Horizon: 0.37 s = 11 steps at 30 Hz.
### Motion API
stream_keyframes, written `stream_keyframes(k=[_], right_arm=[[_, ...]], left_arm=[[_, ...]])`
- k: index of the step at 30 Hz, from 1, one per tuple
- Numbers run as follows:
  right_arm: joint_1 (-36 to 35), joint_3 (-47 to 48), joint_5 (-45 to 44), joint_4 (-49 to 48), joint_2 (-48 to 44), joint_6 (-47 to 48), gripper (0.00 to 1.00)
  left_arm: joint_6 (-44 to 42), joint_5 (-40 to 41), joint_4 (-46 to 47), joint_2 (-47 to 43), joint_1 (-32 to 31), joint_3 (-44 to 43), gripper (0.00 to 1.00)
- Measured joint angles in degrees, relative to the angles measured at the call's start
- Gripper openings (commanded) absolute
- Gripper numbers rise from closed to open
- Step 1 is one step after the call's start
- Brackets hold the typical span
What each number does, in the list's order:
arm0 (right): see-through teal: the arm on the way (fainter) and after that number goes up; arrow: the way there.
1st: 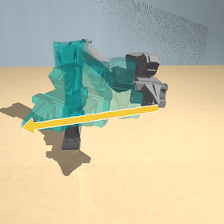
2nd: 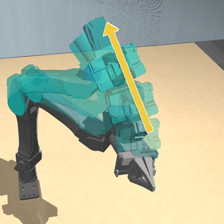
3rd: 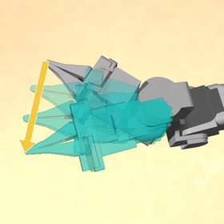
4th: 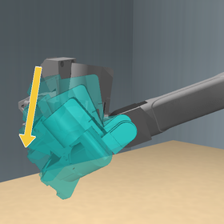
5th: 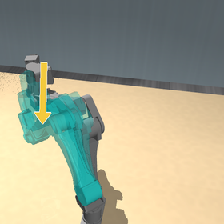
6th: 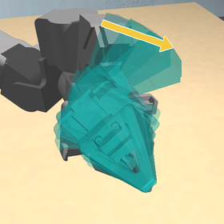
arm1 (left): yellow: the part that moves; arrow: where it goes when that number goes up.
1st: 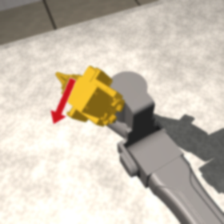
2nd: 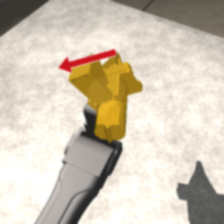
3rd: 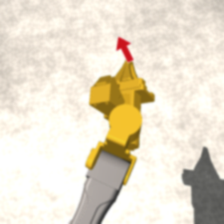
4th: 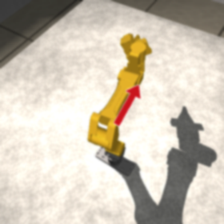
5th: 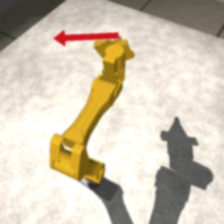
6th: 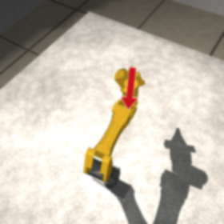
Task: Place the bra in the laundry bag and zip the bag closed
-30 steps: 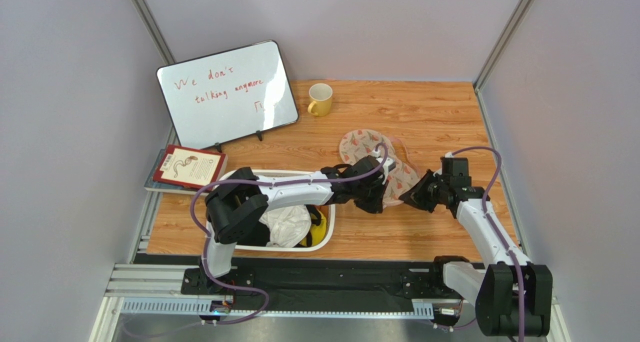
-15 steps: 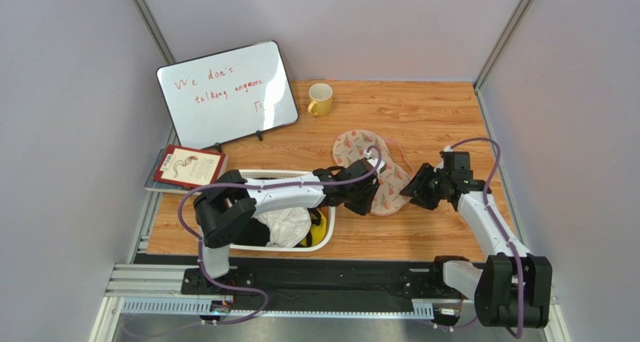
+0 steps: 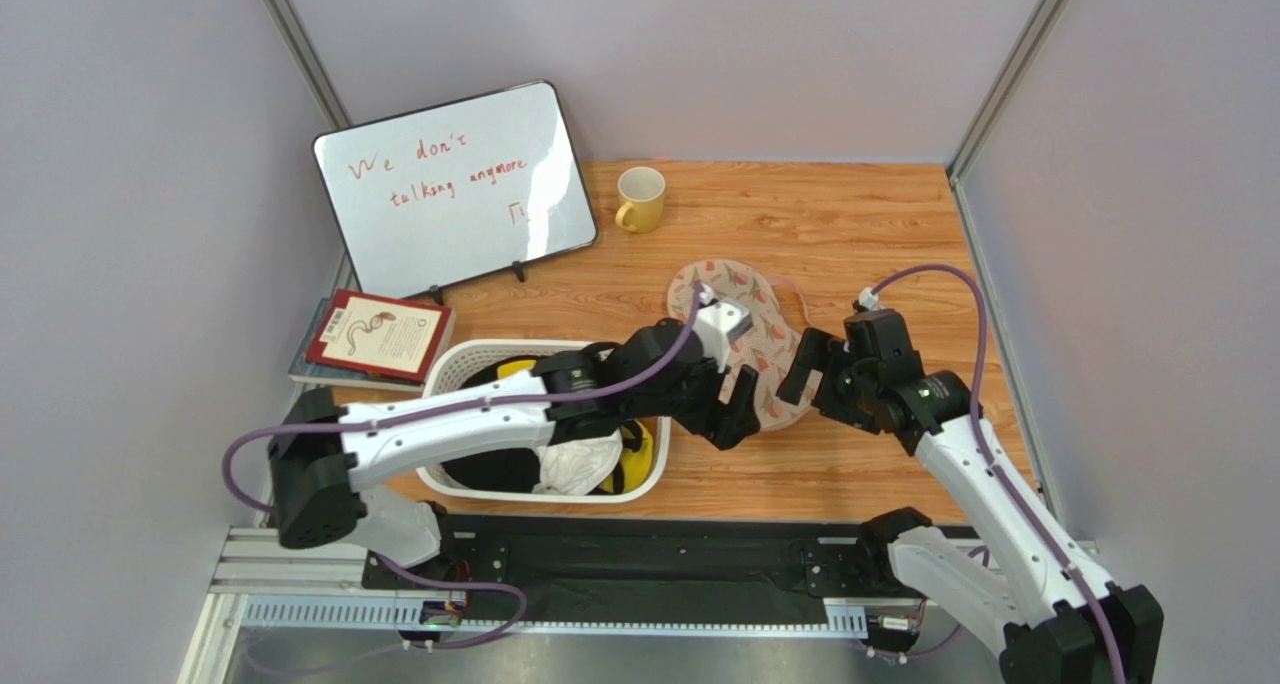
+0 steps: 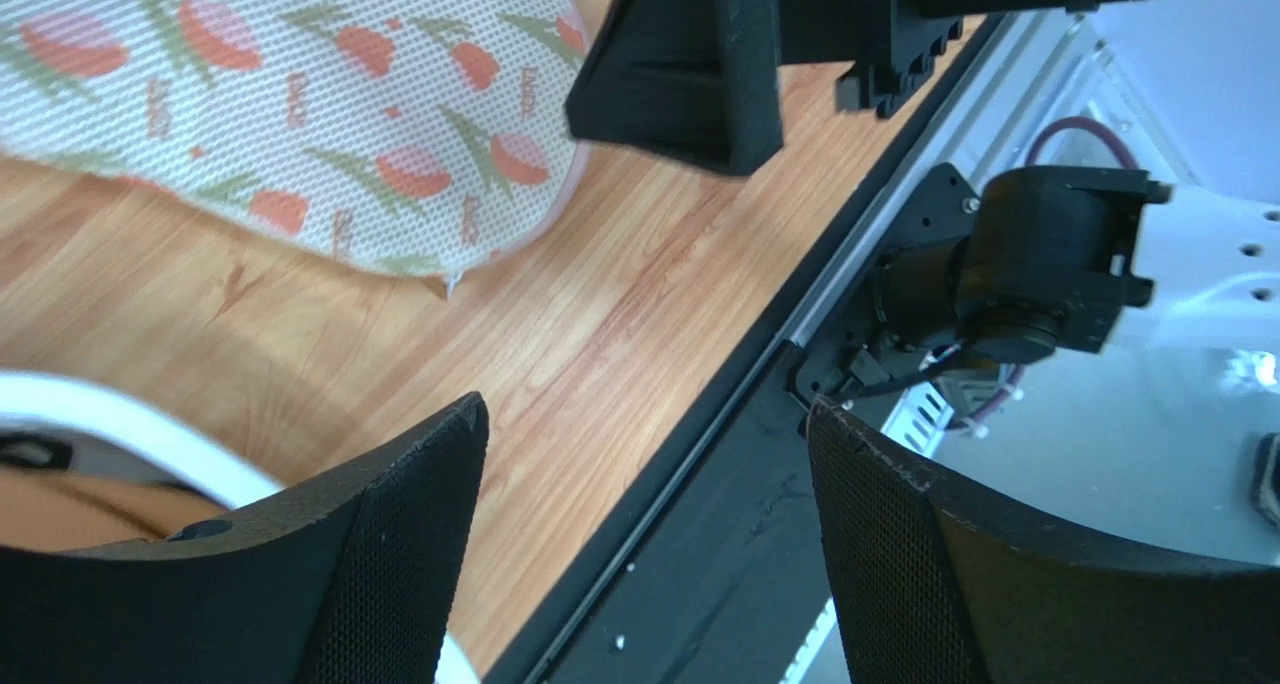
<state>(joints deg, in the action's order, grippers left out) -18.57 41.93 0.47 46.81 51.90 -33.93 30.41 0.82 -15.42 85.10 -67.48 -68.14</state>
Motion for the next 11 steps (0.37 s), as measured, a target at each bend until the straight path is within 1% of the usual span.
stream_keyframes(k=[3,7,11], right_arm=[[-0.31,0.00,-0.72,0.50,-3.15,-0.37,1.00],[-0.50,-0.90,-0.48,-0.31,-4.04,-0.61,1.00],[-0.52,-5.27,1.68,-3.61,-5.16,-1.03,1.00]], left_arm=[[1.38,0.81,2.73,-7.45,0.00,6.75,0.86],[3.45,2.40,4.94,-16.61,0.00,18.01,0.86],[5.81,4.37,6.58,-26.69,0.00,28.81,0.88]])
